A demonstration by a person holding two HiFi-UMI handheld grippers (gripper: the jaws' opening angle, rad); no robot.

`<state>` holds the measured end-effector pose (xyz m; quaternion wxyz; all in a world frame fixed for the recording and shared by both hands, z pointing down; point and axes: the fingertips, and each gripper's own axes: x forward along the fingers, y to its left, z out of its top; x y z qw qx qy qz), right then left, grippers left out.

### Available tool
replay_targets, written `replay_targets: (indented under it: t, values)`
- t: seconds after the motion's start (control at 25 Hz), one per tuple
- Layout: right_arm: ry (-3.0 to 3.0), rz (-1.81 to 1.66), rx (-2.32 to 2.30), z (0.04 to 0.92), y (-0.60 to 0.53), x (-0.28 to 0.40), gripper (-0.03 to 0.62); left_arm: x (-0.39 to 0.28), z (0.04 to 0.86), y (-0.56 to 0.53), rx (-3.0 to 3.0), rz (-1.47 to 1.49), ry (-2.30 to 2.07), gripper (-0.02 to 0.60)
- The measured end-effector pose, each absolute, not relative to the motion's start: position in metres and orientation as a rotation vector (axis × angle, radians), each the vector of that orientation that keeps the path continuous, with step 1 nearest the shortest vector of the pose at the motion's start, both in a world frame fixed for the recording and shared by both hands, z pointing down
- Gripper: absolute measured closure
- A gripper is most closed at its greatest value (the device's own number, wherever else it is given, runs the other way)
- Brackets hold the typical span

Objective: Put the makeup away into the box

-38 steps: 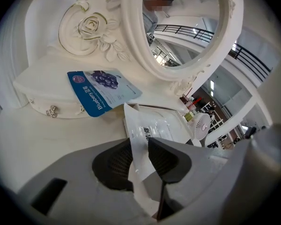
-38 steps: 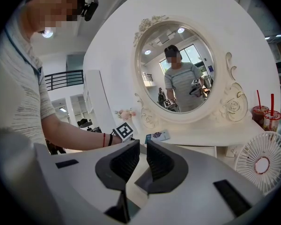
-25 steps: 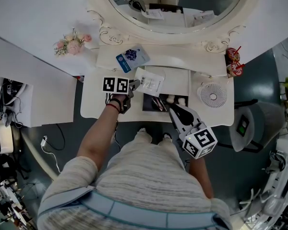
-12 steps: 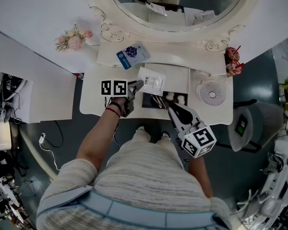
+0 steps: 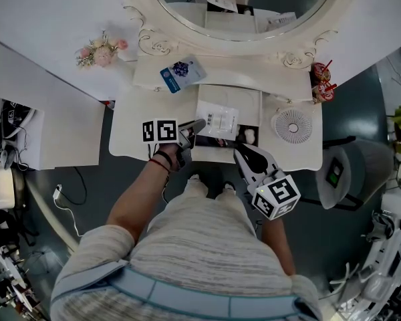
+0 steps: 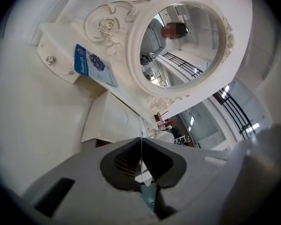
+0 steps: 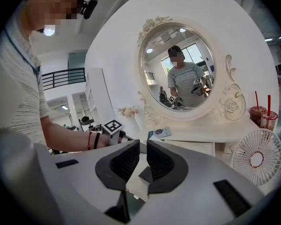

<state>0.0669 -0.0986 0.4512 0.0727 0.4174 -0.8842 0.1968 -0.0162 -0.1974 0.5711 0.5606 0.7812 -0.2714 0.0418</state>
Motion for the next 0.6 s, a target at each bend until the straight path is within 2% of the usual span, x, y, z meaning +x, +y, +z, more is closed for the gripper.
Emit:
replay_targets:
  t: [0.6]
  values:
    - [-2.64,0.597,1.253,0.456,-0.094,0.069,0.583,0.004,0.626,-0.146,1.424,-0.02,-0.565,0.566]
